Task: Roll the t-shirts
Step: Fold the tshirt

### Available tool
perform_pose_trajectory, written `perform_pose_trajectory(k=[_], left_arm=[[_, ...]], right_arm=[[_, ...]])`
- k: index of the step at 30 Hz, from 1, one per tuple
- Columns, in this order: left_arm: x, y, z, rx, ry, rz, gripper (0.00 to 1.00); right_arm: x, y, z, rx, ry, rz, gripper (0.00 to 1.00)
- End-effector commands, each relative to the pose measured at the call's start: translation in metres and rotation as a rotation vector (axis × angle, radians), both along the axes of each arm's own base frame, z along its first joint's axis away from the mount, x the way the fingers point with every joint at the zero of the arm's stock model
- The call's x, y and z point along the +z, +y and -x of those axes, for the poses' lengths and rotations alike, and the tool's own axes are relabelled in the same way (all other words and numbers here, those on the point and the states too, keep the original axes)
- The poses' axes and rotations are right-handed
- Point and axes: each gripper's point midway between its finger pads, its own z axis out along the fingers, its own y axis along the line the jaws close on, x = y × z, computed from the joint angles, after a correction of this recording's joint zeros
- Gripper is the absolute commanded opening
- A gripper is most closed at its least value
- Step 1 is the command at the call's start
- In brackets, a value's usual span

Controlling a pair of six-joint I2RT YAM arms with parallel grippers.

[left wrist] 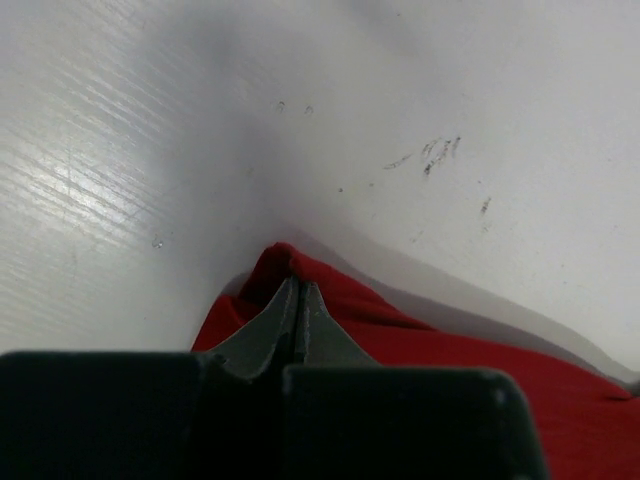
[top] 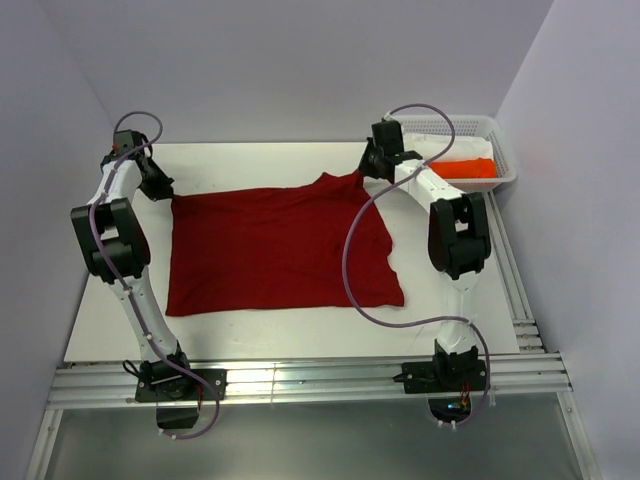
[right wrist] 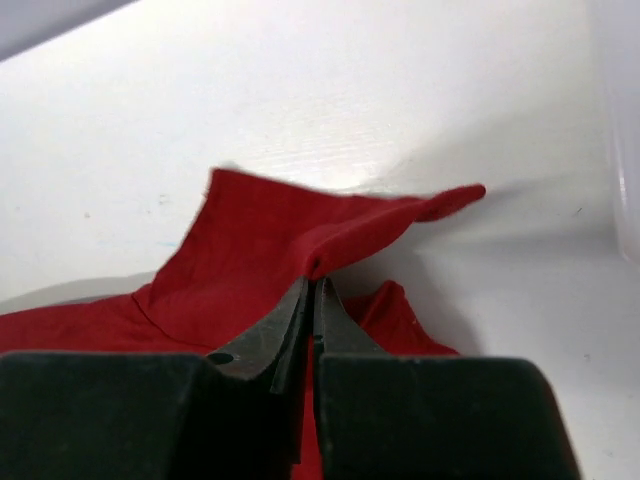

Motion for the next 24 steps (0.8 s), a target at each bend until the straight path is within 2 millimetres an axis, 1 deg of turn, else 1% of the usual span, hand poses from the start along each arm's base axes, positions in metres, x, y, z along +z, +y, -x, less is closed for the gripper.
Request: perform_pose_trajectory(k=[1, 2, 3, 4, 5, 6, 7, 8, 9, 10, 11, 12, 13, 14, 15, 16, 17, 18, 19, 20, 21, 23, 24], left_arm=[[0.046, 0.001, -0.005, -0.017, -0.112, -0.018, 0.00], [0.046, 0.001, -0.004, -0.020, -0.111, -0.016, 0.00], [0.051, -0.001, -0.003, -0.022, -0.118, -0.016, 0.00], [0.052, -0.001, -0.002, -0.026, -0.120, -0.016, 0.00], [0.050, -0.002, 0.001, -0.028, -0.113, -0.015, 0.00], [0.053, -0.003, 0.004, -0.030, -0.114, -0.017, 0.01], [0.054, -0.003, 0.006, -0.029, -0.114, -0.016, 0.00], [0.049, -0.004, 0.011, -0.029, -0.101, -0.013, 0.00], [0.053, -0.005, 0.013, -0.028, -0.109, -0.013, 0.00], [0.052, -0.005, 0.017, -0.021, -0.103, -0.009, 0.00], [0.047, -0.007, 0.022, -0.019, -0.088, -0.005, 0.00], [0.049, -0.007, 0.025, -0.014, -0.087, -0.009, 0.00], [0.046, -0.008, 0.030, -0.009, -0.073, -0.005, 0.00], [0.045, -0.008, 0.033, -0.006, -0.068, -0.006, 0.00], [0.048, -0.008, 0.036, -0.003, -0.072, -0.008, 0.00], [0.044, -0.010, 0.042, 0.001, -0.057, -0.004, 0.00], [0.043, -0.009, 0.044, 0.004, -0.055, -0.006, 0.00], [0.047, -0.009, 0.046, 0.007, -0.060, -0.014, 0.00], [0.045, -0.009, 0.050, 0.009, -0.050, -0.014, 0.00], [0.047, -0.009, 0.052, 0.009, -0.052, -0.016, 0.00], [0.050, -0.008, 0.053, 0.014, -0.057, -0.021, 0.00], [0.052, -0.007, 0.057, 0.022, -0.051, -0.028, 0.00], [0.055, -0.007, 0.060, 0.024, -0.051, -0.031, 0.00]], right_arm=[[0.047, -0.007, -0.004, 0.004, -0.119, -0.019, 0.00], [0.048, -0.007, -0.002, 0.004, -0.121, -0.019, 0.00], [0.054, -0.008, -0.001, 0.007, -0.130, -0.017, 0.00], [0.054, -0.005, 0.003, 0.027, -0.126, -0.024, 0.00], [0.055, -0.004, 0.006, 0.037, -0.120, -0.029, 0.00], [0.058, -0.004, 0.009, 0.042, -0.121, -0.030, 0.00], [0.056, -0.004, 0.013, 0.045, -0.111, -0.032, 0.00], [0.061, -0.004, 0.017, 0.053, -0.112, -0.036, 0.00], [0.062, -0.004, 0.020, 0.058, -0.110, -0.037, 0.00], [0.056, -0.005, 0.027, 0.061, -0.094, -0.038, 0.00], [0.056, -0.005, 0.030, 0.064, -0.097, -0.040, 0.00], [0.057, -0.004, 0.037, 0.076, -0.094, -0.046, 0.00], [0.057, -0.005, 0.040, 0.080, -0.093, -0.043, 0.00], [0.056, -0.005, 0.045, 0.080, -0.085, -0.044, 0.00], [0.061, -0.006, 0.048, 0.083, -0.092, -0.047, 0.00], [0.056, -0.005, 0.054, 0.090, -0.078, -0.050, 0.00], [0.053, -0.005, 0.058, 0.094, -0.067, -0.049, 0.00], [0.054, -0.006, 0.065, 0.095, -0.062, -0.049, 0.00], [0.055, -0.007, 0.068, 0.096, -0.062, -0.051, 0.00], [0.060, -0.008, 0.073, 0.094, -0.070, -0.055, 0.00], [0.054, -0.009, 0.079, 0.095, -0.058, -0.054, 0.00], [0.061, -0.010, 0.086, 0.101, -0.070, -0.058, 0.00], [0.056, -0.011, 0.092, 0.103, -0.055, -0.056, 0.00]])
